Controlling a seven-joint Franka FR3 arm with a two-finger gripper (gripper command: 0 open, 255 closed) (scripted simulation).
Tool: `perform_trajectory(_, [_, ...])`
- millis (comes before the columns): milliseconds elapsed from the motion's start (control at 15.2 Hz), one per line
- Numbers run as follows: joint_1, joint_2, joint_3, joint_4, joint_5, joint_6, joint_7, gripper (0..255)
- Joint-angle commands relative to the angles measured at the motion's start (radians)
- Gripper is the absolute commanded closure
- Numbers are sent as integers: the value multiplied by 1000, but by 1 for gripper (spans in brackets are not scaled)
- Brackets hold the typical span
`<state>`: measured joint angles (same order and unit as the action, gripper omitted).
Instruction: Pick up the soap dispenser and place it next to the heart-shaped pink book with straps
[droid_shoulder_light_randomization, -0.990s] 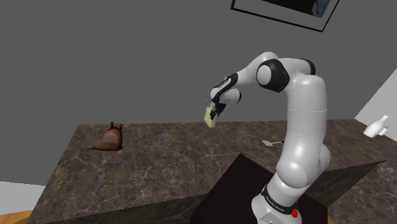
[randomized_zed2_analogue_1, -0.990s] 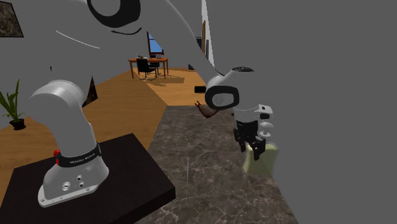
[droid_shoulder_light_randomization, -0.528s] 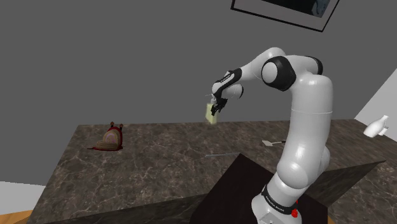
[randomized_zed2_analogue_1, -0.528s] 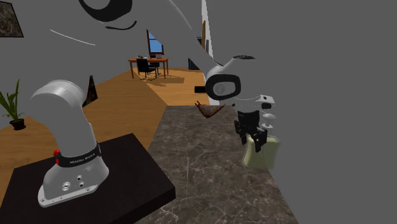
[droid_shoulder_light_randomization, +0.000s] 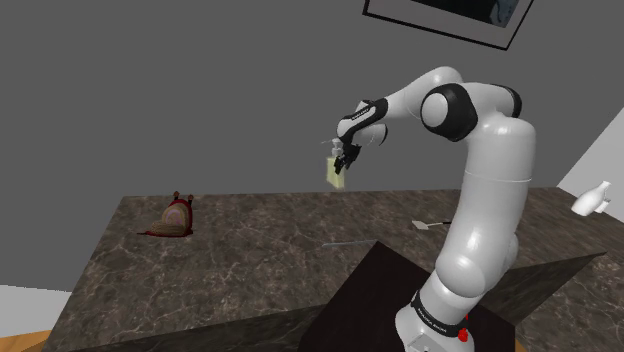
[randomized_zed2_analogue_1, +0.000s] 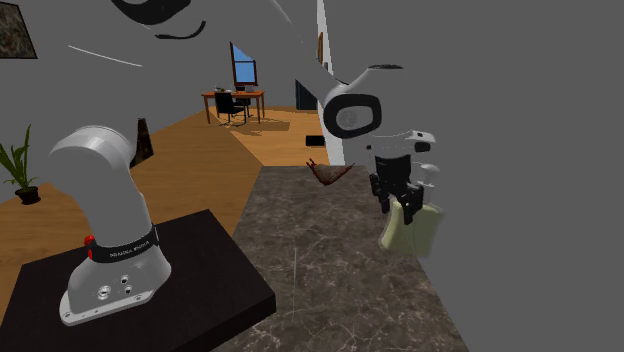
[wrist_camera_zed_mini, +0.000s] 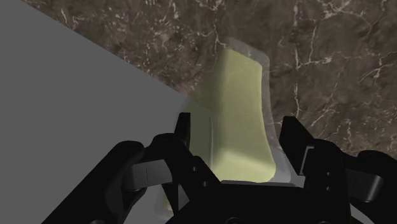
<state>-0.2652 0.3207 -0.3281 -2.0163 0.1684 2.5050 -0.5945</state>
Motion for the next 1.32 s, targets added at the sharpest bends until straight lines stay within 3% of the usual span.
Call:
perform_trajectory(0, [5, -17, -5, 6, -11, -22, 9, 255])
perform_trajectory(1254, [25, -143, -31, 111, -86, -245, 60, 255])
